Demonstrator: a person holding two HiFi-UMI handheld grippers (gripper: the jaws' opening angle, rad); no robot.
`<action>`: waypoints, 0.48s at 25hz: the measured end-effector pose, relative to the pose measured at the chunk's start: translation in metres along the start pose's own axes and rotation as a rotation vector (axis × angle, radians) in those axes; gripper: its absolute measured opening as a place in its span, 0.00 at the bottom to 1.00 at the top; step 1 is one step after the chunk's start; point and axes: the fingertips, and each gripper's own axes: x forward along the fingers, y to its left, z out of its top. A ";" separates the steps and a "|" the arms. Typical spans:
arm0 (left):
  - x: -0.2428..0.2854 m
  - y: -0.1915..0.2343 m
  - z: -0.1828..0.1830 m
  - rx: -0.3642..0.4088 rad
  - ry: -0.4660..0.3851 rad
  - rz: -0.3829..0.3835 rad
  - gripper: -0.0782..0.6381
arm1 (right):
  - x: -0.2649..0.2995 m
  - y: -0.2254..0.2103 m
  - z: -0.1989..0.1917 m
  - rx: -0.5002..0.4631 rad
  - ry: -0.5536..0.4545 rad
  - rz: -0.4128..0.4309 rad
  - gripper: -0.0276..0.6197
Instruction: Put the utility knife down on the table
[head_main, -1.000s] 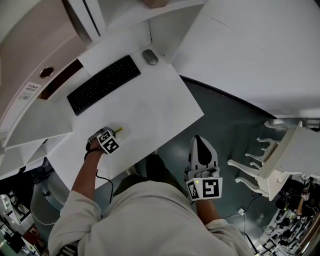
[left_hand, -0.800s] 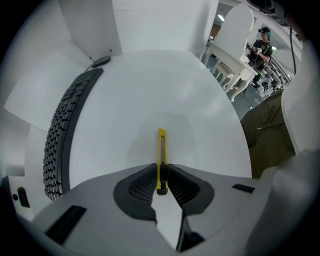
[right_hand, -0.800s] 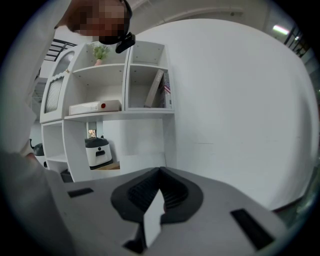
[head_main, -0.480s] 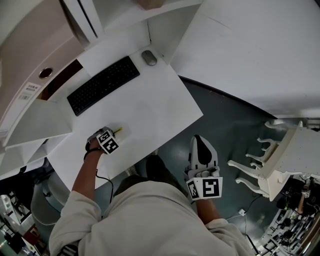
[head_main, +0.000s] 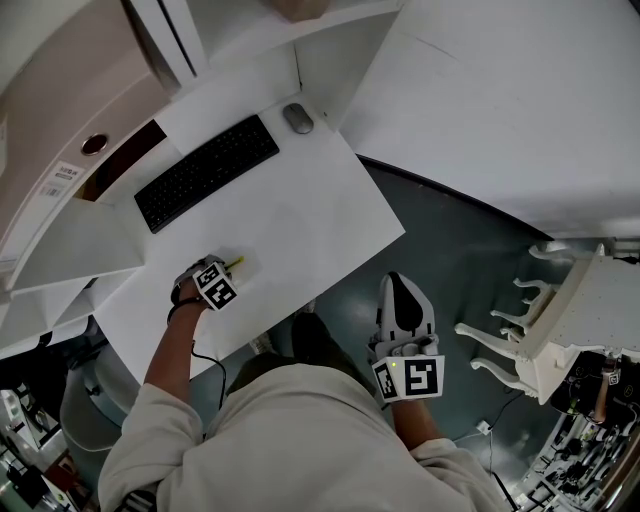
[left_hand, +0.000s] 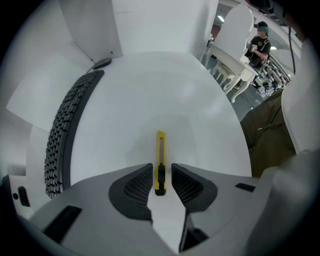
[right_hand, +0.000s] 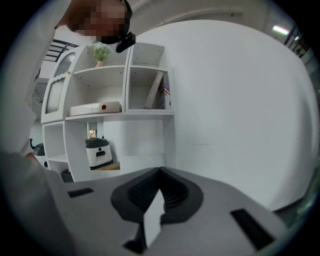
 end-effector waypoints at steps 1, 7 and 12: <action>0.000 0.000 0.000 0.000 0.000 0.001 0.28 | 0.000 0.000 0.000 0.000 0.000 0.001 0.05; -0.007 0.002 0.001 -0.008 -0.011 0.017 0.28 | -0.002 0.002 0.001 -0.001 -0.004 0.006 0.05; -0.025 0.006 0.003 -0.046 -0.057 0.041 0.28 | -0.003 0.008 0.005 -0.003 -0.016 0.022 0.05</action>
